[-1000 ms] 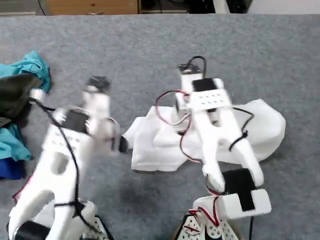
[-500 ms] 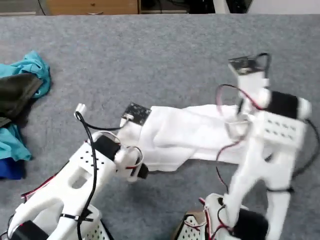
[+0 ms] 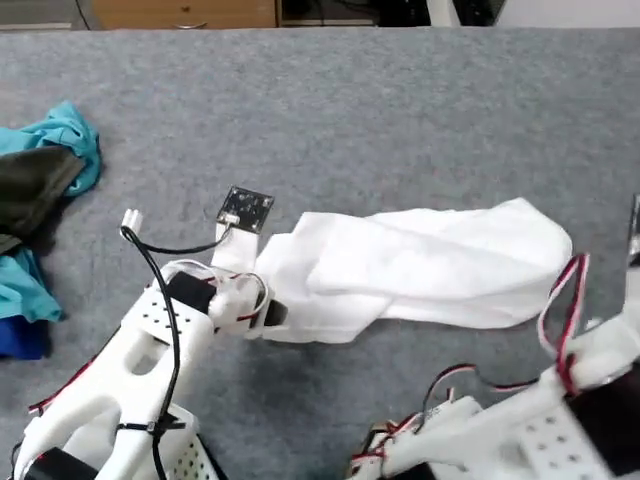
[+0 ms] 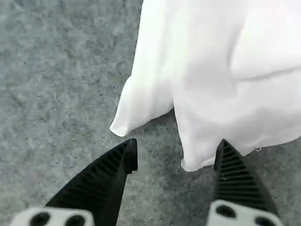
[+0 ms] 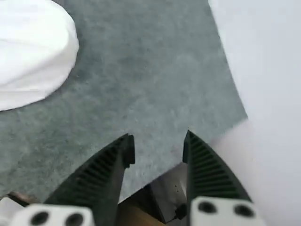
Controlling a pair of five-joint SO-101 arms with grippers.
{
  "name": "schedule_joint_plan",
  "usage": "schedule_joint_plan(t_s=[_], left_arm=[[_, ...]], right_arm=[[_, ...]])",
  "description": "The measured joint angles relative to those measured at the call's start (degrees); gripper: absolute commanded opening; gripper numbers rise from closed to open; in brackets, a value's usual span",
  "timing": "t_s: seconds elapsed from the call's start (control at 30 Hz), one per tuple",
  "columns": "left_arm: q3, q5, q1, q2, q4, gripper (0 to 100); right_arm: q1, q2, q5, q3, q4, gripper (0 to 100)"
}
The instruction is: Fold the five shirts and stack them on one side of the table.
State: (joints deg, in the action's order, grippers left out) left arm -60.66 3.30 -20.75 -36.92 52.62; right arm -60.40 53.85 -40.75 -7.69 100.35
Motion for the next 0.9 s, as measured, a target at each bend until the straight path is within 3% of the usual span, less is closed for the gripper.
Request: schedule_joint_plan(t_s=[0.43, 0.8, 0.9], left_arm=[[-4.4, -3.1, -0.6, 0.0, -9.0, 20], [-4.7, -9.1, -0.6, 0.0, -9.5, 20], [-4.7, -9.4, -1.0, 0.0, -6.2, 20]], right_arm=[[-1.3, 10.3, 0.0, -12.7, -0.4, 17.5], [1.7, 10.4, 0.0, -13.5, -0.5, 17.5], [1.7, 10.4, 0.0, -13.5, -0.4, 17.5]])
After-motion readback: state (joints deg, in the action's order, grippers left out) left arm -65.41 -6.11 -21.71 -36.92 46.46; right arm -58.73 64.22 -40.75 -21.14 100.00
